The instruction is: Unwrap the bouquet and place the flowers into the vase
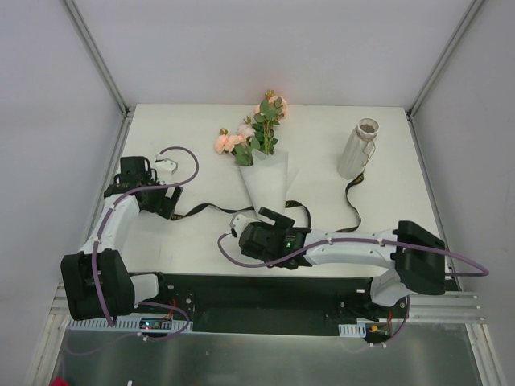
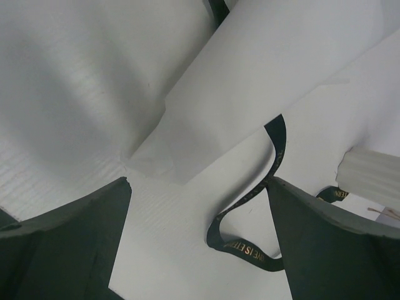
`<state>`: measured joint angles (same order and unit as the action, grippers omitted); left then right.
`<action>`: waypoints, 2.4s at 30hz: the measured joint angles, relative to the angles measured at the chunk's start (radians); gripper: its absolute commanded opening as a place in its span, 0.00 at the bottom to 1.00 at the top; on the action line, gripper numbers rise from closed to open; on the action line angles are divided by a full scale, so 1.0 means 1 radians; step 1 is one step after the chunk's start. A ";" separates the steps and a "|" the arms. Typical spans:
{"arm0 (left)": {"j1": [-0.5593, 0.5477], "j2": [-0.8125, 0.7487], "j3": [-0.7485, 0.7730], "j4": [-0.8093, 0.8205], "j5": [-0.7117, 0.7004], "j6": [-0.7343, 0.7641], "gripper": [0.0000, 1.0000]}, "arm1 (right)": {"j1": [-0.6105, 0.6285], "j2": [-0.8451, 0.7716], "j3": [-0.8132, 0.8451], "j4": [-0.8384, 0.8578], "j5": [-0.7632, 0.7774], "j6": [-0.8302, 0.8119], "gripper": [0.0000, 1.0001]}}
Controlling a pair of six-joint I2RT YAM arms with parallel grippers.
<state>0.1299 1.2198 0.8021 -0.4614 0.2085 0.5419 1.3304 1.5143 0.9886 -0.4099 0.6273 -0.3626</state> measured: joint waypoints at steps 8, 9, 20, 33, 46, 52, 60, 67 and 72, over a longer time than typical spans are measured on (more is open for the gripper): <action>0.000 -0.001 -0.017 0.007 0.000 -0.003 0.99 | -0.011 0.110 0.006 0.104 0.035 -0.053 0.91; 0.000 -0.001 -0.021 0.008 0.000 -0.003 0.99 | -0.016 0.116 0.006 0.119 0.046 -0.058 0.91; 0.000 -0.016 -0.027 0.012 0.000 -0.004 0.99 | -0.067 0.201 0.006 0.241 0.150 -0.141 0.89; 0.000 -0.036 -0.033 0.014 0.000 -0.003 0.99 | -0.056 0.180 0.003 0.217 0.123 -0.135 0.89; 0.000 -0.037 -0.033 0.015 0.000 0.001 0.99 | -0.055 0.281 0.006 0.238 0.149 -0.148 0.88; 0.000 -0.036 -0.033 0.015 0.000 0.000 0.99 | -0.063 0.316 0.023 0.291 0.208 -0.173 0.84; 0.000 -0.036 -0.033 0.015 0.000 0.000 0.99 | -0.065 0.315 0.025 0.447 0.290 -0.256 0.79; 0.000 -0.037 -0.033 0.015 0.000 -0.001 0.99 | -0.063 0.242 0.023 0.558 0.354 -0.321 0.78; 0.000 -0.038 -0.033 0.015 0.000 -0.004 0.99 | -0.063 0.091 0.021 0.627 0.405 -0.351 0.78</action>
<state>0.1299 1.1816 0.7692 -0.4461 0.2081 0.5377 1.2678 1.6054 1.0096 0.2169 1.0321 -0.7132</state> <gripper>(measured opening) 0.992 0.784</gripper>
